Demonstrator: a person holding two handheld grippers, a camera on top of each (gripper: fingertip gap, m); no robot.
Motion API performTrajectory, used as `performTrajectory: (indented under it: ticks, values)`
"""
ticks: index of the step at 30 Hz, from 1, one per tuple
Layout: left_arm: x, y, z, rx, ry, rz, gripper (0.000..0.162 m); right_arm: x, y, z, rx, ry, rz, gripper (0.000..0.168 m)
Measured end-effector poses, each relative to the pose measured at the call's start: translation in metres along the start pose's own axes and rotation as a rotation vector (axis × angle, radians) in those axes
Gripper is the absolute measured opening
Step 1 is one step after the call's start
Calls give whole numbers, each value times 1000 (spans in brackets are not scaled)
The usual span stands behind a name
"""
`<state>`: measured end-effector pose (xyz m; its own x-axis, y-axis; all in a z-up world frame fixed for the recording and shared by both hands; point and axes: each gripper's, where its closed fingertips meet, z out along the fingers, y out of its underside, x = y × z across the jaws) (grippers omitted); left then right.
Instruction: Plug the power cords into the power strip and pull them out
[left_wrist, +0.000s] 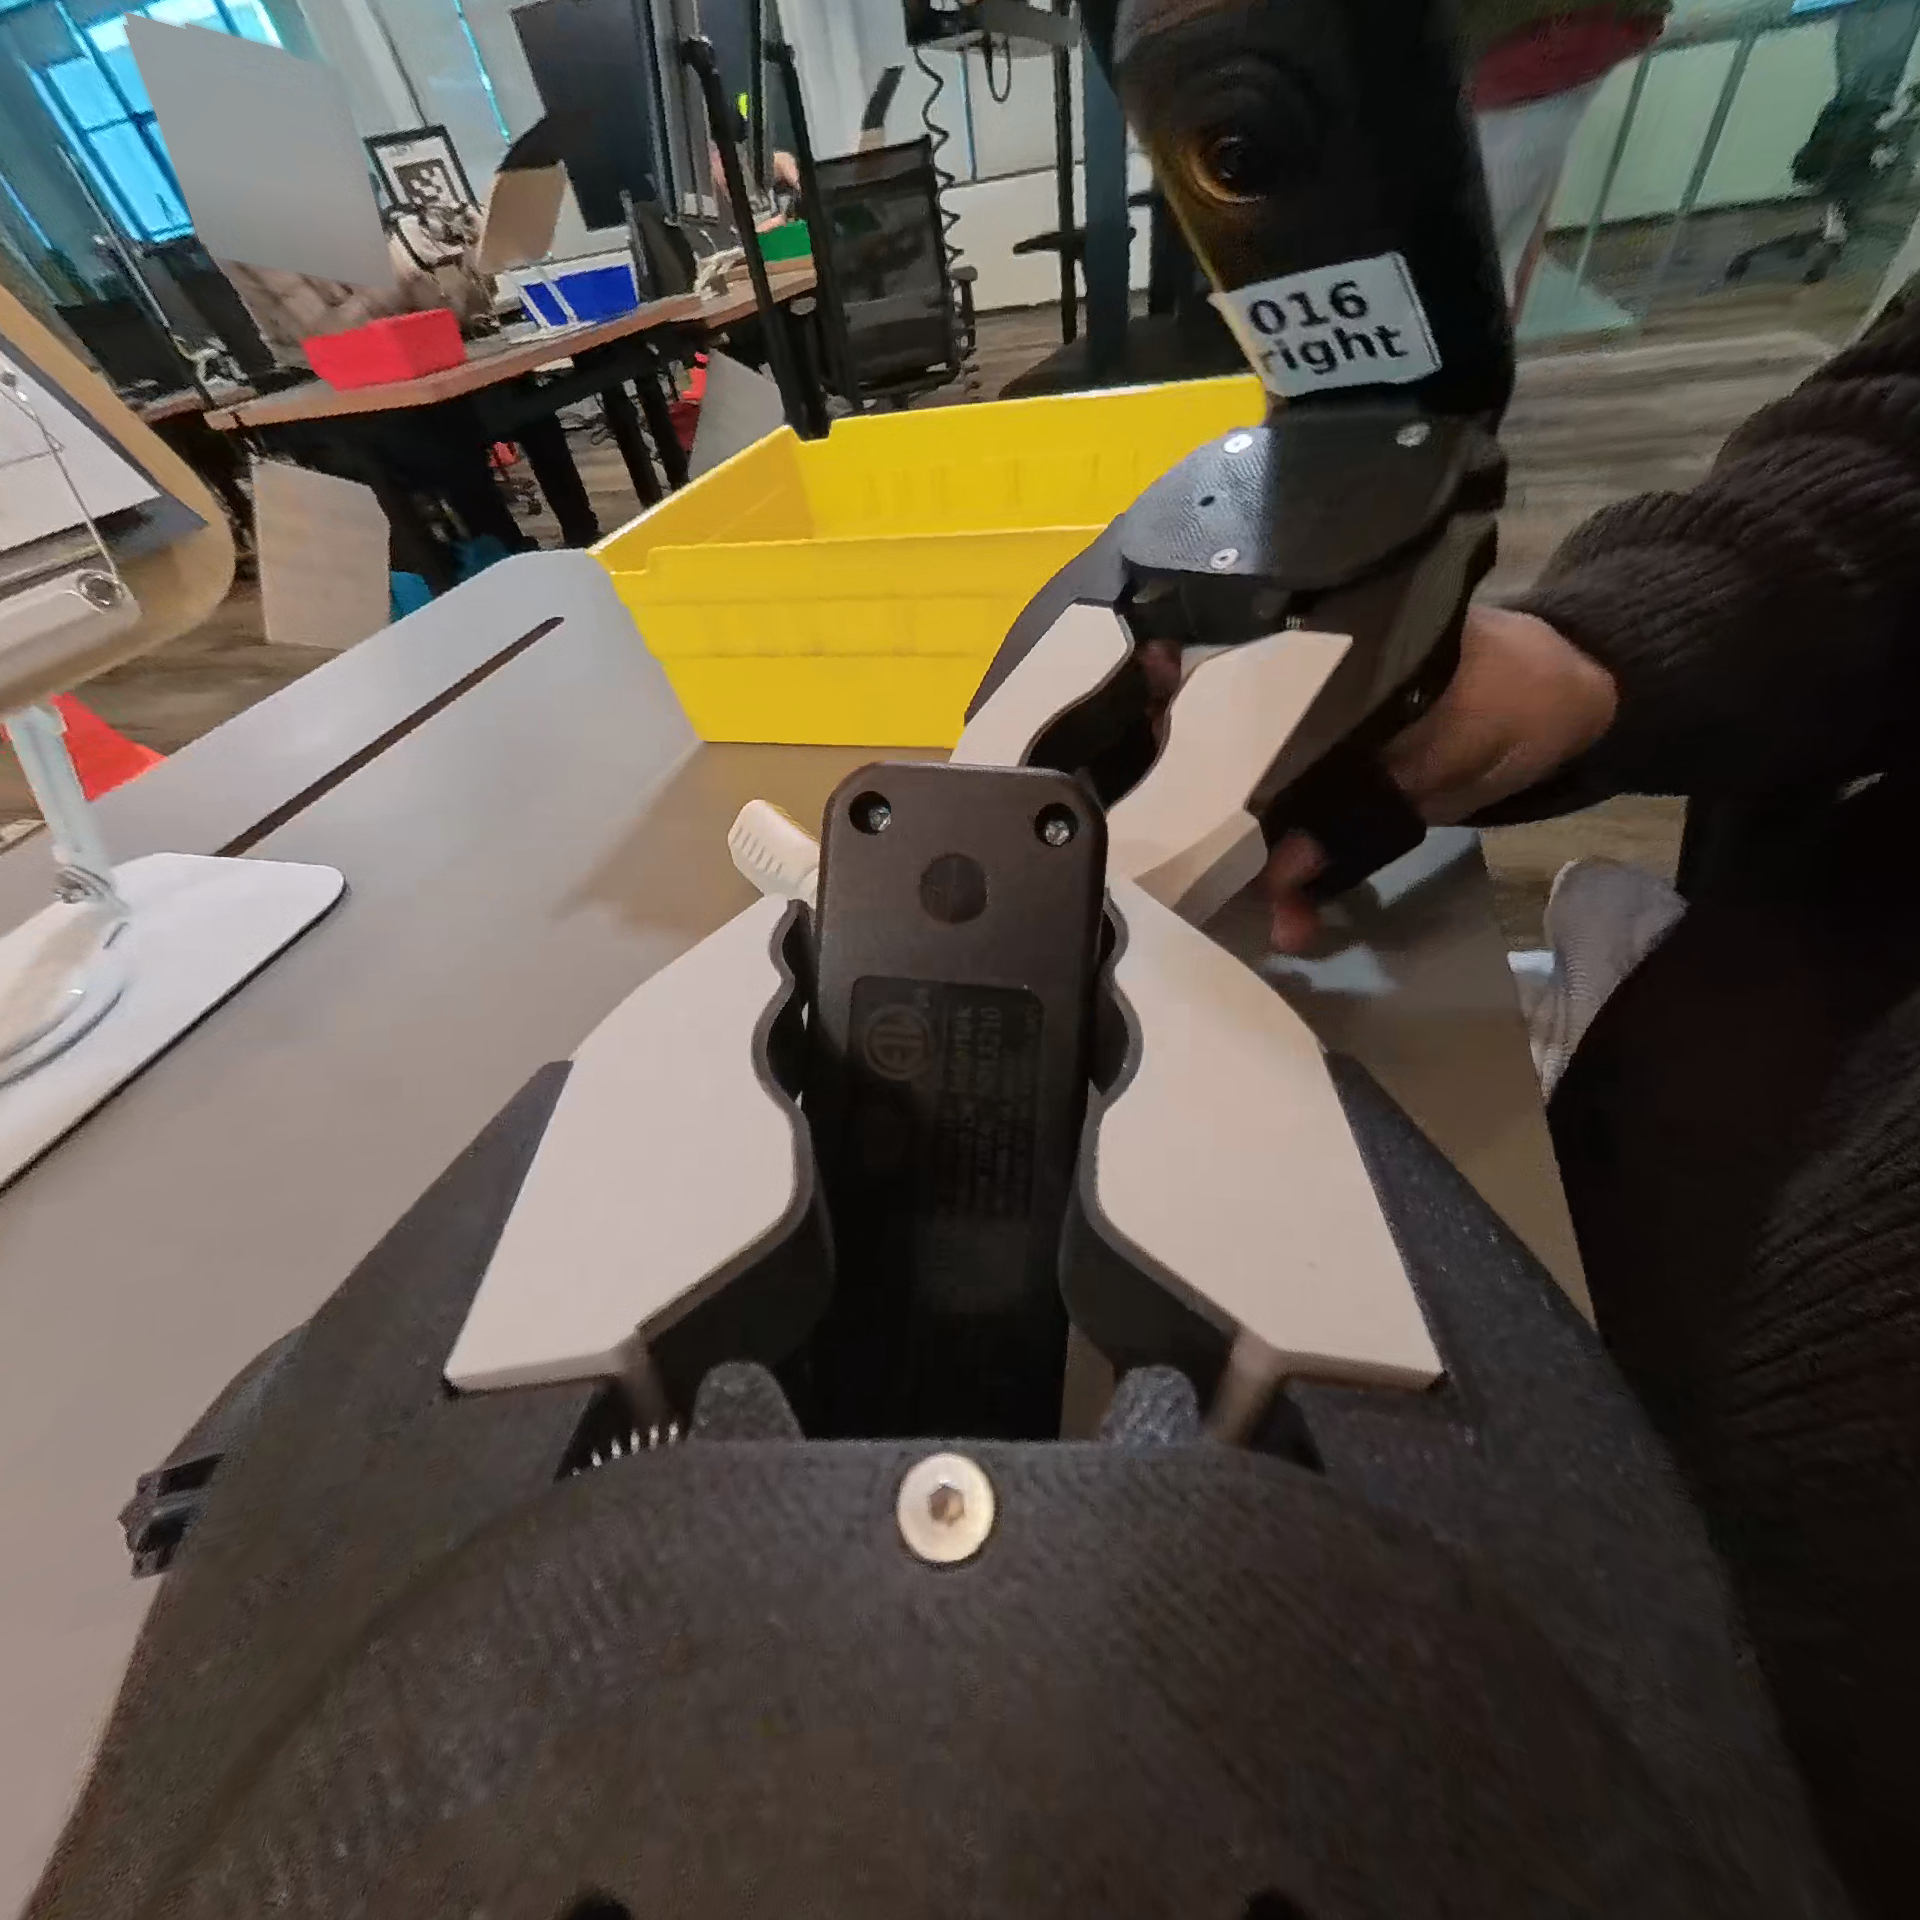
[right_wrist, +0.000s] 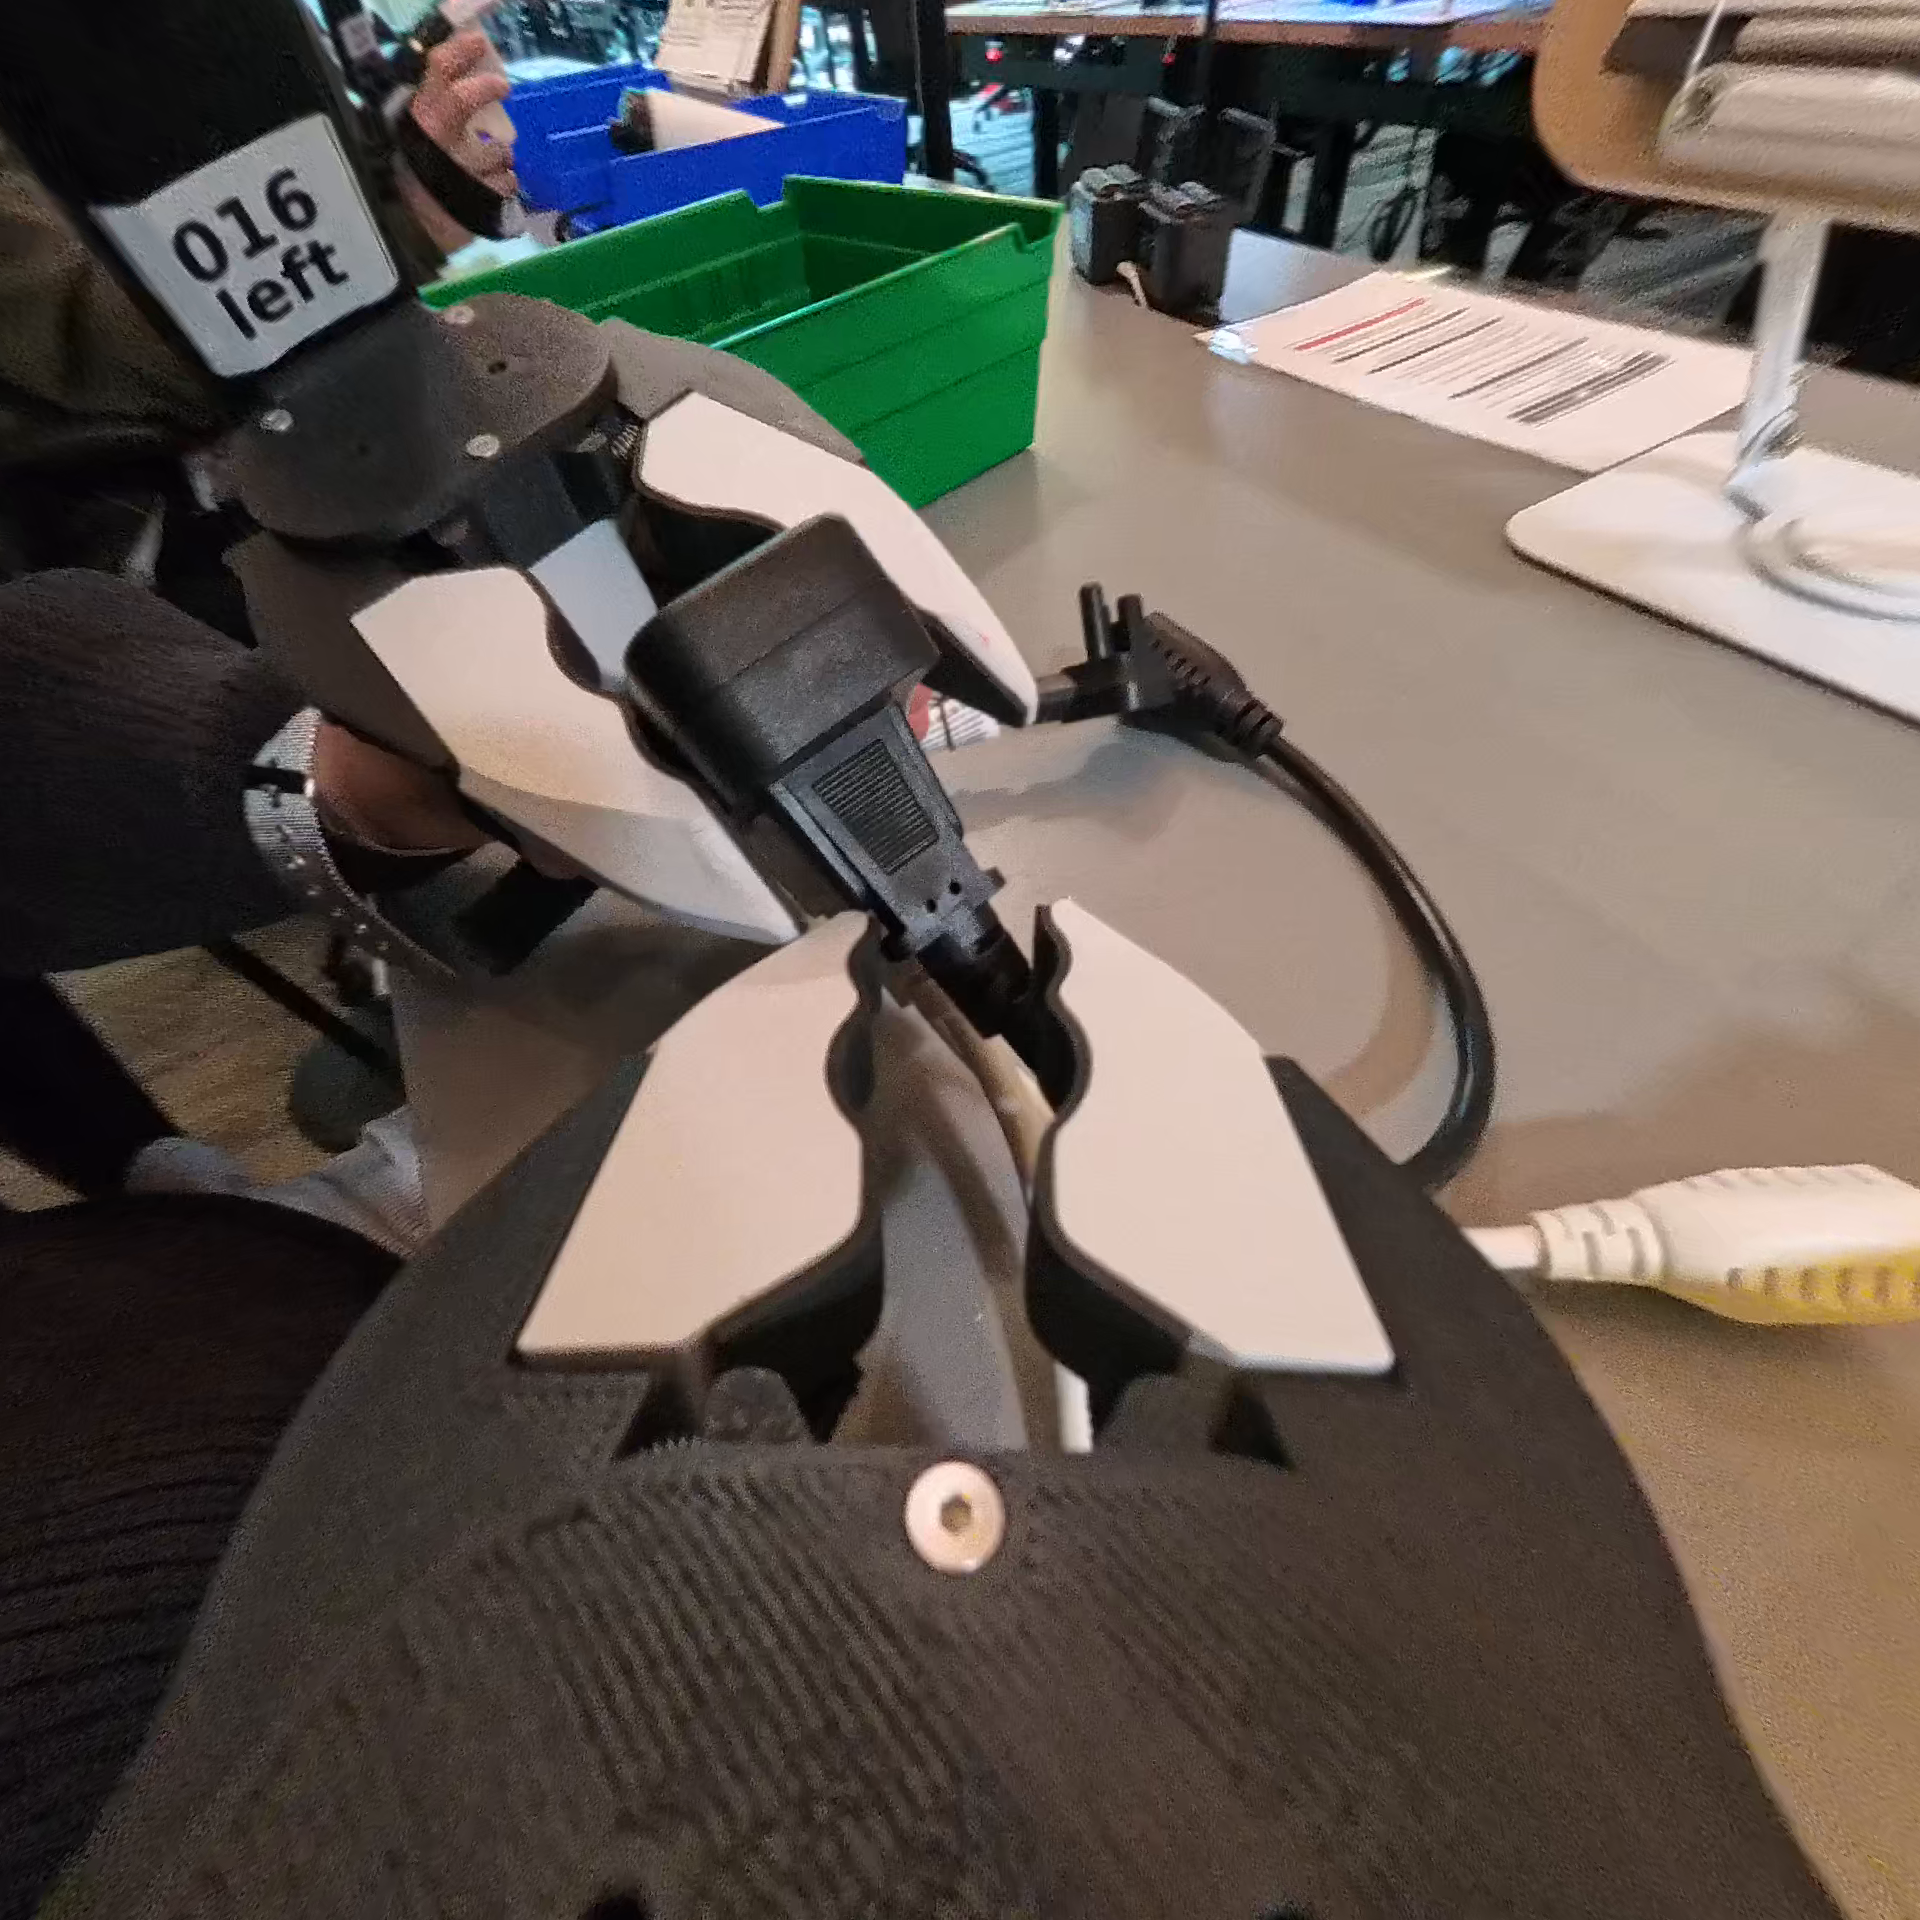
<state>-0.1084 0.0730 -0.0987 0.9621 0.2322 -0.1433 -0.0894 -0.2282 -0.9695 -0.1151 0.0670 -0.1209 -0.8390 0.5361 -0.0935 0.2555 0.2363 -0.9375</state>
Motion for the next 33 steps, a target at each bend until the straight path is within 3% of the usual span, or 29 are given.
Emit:
performTrajectory:
  ticks: [12, 20, 29, 33]
  values:
    - [6, 3, -1, -27, 56, 17, 54, -7, 6, 1, -64, -81, 42, 25]
    - [14, -6, -5, 18, 197, -217, 54, -19, 0, -7, -45, -253, 53, 24]
    - [32, -22, -22, 167, 551, -472, 54, -47, -12, -23, 14, -536, 91, 17]
    - [26, -18, -20, 154, 501, -431, 54, -42, -10, -19, 2, -473, 82, 16]
